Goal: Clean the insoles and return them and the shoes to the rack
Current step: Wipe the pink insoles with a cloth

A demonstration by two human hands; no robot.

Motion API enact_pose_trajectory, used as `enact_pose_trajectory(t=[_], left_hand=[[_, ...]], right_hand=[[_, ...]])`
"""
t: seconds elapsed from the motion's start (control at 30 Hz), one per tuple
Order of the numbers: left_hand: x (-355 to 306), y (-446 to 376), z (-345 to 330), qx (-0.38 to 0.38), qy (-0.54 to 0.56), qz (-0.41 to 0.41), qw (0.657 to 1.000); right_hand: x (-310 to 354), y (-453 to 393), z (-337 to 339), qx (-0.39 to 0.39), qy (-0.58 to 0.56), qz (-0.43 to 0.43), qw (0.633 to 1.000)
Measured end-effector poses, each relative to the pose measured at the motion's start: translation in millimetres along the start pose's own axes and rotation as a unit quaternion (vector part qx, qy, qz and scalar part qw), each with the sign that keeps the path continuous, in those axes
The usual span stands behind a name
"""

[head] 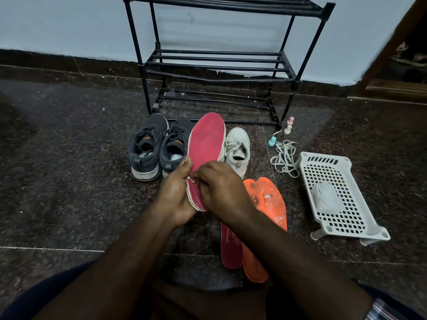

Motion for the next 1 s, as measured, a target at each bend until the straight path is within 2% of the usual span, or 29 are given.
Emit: enact_pose_trajectory(t=[0.1,0.17,0.33,0.4,0.53,0.63,0.87,1.0], left_hand=[[-1.2,-4.8,4.9,-0.002,0.002,-0.019,1.0],[-4.8,-8.5,7.5,-0.008,-0.001,-0.039,0.999],[-14.2,-9.3,10.7,-0.025,-0.031,-0.055,0.998],[-15.6,-7.5,9.0,-0.02,-0.035,-0.053,0.998],[-14.1,-3.8,1.9,-0.003,-0.016,-0.067,0.998],[-14.2,-4.2,4.6,-0.006,-0.018,-0.07,0.997],[-24.3,-5.7,11.0,-0.023,-0.057,-0.085,0.994],[-24.0,-2.4,5.1,-0.003,-0.025,-0.08,0.996]], right_hand=[[1.4,2.7,-8.2,0.027,0.019,-0.016,0.999],[2.1,6.2,-12.1,0.063,-0.016,-0.024,0.998],[1.8,14.5,-7.2,0.077,-0.084,-0.015,0.993],[3.3,13.0,-4.1,0.055,-0.075,-0.008,0.996],[-5.8,-2.6,6.4,-0.026,0.012,-0.014,0.999],[-4.2,3.6,-5.7,0.022,0.014,-0.025,0.999],[-6.8,13.1,-5.2,0.09,-0.111,-0.068,0.987],[-10.2,-0.4,19.3,0.002,-0.142,-0.089,0.986]])
Point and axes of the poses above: each hand's wrist, its own y-axis away from the middle knuckle, its own z-axis out of the back of the hand, x = y × z, the point moved 7 cm from there along -y, towards the middle knuckle, and after that the axes turned 4 degrees about -z, right-handed, at the moved point
